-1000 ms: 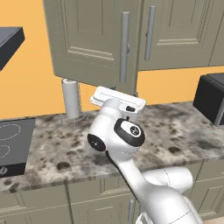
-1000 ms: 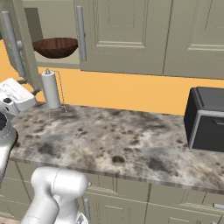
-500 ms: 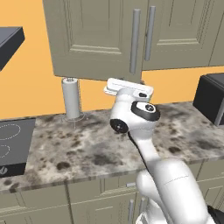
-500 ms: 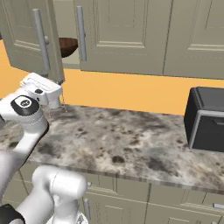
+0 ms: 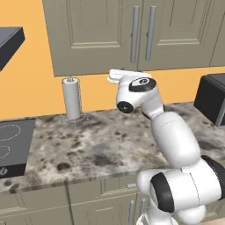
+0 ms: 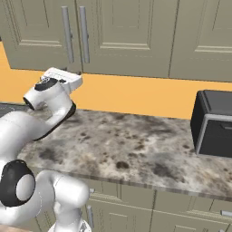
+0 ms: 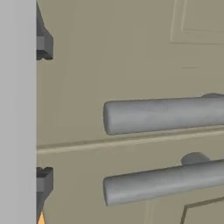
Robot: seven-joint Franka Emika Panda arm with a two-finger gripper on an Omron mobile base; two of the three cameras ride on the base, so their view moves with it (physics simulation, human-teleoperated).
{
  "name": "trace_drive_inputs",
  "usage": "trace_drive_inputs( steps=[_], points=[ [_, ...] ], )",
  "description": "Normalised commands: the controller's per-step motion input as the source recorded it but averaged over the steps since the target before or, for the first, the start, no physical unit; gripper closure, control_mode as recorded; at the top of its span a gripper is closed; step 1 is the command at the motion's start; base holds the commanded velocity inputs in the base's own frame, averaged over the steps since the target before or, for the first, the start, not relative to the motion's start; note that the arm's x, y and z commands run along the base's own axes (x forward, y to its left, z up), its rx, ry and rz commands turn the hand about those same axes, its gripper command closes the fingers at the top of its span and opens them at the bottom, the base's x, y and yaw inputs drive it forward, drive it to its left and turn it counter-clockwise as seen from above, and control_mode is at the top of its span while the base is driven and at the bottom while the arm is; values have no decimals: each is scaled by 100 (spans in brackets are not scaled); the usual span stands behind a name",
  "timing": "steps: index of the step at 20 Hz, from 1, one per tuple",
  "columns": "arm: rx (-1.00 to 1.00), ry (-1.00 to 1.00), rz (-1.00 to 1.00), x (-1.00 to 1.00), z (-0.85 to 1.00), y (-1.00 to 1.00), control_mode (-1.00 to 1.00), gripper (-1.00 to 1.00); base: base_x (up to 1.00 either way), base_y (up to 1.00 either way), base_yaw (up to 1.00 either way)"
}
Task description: Open the cabinet. Pick the bowls from the counter and place them in the cabinet. Then close the cabinet.
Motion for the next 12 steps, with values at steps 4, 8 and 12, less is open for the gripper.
trace_drive_inputs(
  steps=[4,8,12],
  points=[
    [0,0,0,100,1,-36,-100,-100,0,0,0],
    [0,1,0,100,0,-52,-100,-100,0,0,0],
    [0,2,0,100,0,-60,-100,-100,0,0,0]
  ],
)
